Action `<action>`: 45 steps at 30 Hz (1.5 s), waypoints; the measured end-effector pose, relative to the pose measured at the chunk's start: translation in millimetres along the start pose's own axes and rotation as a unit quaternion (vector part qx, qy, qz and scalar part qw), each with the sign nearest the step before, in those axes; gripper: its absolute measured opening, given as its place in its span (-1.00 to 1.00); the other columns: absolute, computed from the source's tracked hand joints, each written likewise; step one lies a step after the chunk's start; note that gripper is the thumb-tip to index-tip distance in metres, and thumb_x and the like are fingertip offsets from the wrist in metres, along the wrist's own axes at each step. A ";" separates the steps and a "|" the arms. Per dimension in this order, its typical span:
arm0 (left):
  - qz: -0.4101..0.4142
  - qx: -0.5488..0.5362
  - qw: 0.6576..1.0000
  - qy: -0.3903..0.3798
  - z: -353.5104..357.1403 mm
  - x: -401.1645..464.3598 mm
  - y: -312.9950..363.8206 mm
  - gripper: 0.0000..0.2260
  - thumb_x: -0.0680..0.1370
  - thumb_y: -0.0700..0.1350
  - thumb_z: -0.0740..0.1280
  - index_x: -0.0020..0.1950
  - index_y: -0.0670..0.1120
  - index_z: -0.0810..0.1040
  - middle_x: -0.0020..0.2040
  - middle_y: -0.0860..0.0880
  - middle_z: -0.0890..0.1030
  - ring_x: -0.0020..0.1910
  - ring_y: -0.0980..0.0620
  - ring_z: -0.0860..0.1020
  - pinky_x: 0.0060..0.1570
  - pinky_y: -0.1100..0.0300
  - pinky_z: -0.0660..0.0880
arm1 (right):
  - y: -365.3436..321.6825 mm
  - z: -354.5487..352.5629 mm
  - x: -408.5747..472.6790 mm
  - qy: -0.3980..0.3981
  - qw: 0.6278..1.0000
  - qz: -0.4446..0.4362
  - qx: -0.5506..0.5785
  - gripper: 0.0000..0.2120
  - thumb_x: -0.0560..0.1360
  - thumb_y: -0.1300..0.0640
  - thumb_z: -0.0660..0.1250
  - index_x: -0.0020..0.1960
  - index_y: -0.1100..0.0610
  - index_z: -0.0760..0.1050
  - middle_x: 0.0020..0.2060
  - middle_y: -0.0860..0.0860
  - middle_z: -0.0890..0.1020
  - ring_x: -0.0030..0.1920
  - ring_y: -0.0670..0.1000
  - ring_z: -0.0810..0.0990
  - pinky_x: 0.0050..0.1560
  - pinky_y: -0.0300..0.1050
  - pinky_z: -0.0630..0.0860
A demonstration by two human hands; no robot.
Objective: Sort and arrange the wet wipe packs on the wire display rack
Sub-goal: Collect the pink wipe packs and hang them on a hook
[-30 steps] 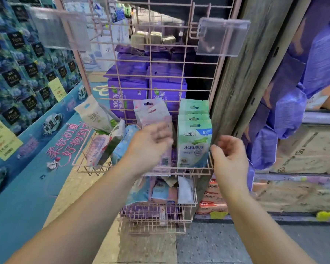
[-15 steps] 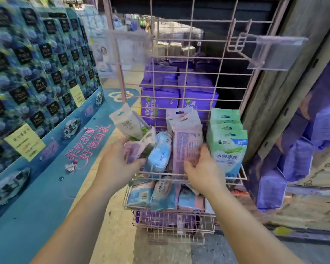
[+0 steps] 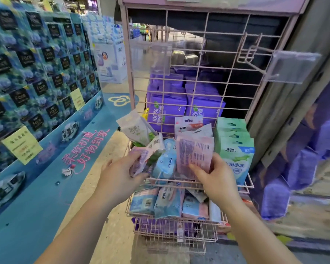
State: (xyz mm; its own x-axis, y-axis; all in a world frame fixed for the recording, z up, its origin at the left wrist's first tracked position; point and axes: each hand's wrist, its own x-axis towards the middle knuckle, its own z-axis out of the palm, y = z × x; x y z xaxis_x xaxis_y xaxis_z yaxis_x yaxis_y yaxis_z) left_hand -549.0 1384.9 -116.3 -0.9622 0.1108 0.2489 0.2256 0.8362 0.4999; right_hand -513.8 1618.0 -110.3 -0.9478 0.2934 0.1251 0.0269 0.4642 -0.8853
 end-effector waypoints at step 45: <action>-0.114 -0.639 0.751 -0.123 23.7 -22.5 112.8 -0.62 0.41 -0.13 0.45 0.19 -0.11 0.48 0.07 -0.19 0.67 0.04 -0.18 0.64 0.01 -0.12 0.58 | 3.3 -28.9 -49.6 -0.239 0.901 0.128 0.338 -0.51 0.32 0.23 0.41 0.24 0.11 0.44 0.06 0.13 0.70 0.07 0.17 0.68 0.09 0.06 0.61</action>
State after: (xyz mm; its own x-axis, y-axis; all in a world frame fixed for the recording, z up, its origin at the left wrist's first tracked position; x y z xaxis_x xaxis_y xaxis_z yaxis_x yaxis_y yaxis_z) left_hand -505.5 1489.5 -85.2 -0.9617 0.2700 -0.0462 -0.1381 -0.3322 0.9331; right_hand -457.6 1629.1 -106.5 -0.9710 -0.1499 -0.1861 0.2173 -0.2299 -0.9486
